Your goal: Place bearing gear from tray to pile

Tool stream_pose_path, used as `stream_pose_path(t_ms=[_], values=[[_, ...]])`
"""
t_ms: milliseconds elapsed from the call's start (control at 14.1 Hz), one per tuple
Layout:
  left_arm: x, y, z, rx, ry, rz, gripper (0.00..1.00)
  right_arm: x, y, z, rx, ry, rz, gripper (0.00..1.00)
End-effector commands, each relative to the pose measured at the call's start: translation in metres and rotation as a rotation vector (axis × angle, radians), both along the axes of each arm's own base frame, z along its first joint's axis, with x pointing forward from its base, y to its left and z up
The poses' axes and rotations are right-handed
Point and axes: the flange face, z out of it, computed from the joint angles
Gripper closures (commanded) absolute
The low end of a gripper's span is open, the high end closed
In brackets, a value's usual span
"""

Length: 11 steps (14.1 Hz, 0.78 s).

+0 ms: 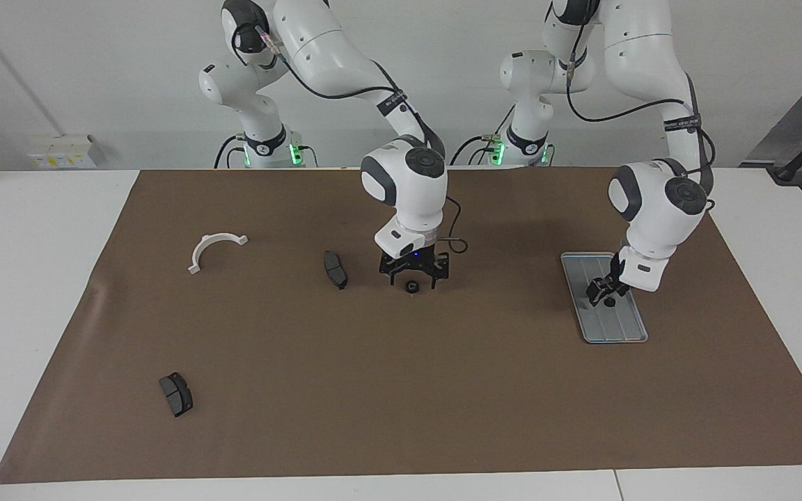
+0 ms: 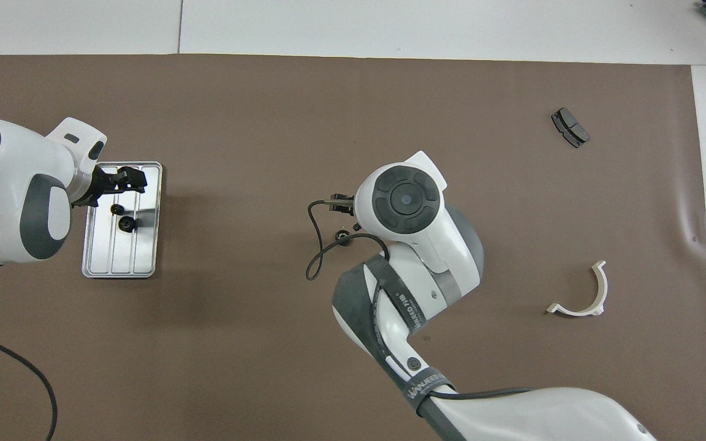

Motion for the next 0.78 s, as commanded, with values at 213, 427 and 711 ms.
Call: stream_pose_path(t_ms=[213,427,711], values=[[-0.012,0.006,-0.008,-0.005,-0.030,0.020,0.39,-0.010,-0.003,-0.022,-0.006,0.025,-0.013,0.00],[-0.013,0.005,-0.009,-0.005,-0.027,0.019,0.50,-0.018,0.000,-0.027,0.005,0.047,-0.017,0.03],[-0.014,0.006,-0.011,-0.005,-0.026,0.017,0.59,-0.016,0.000,-0.026,0.018,0.031,-0.017,0.26]])
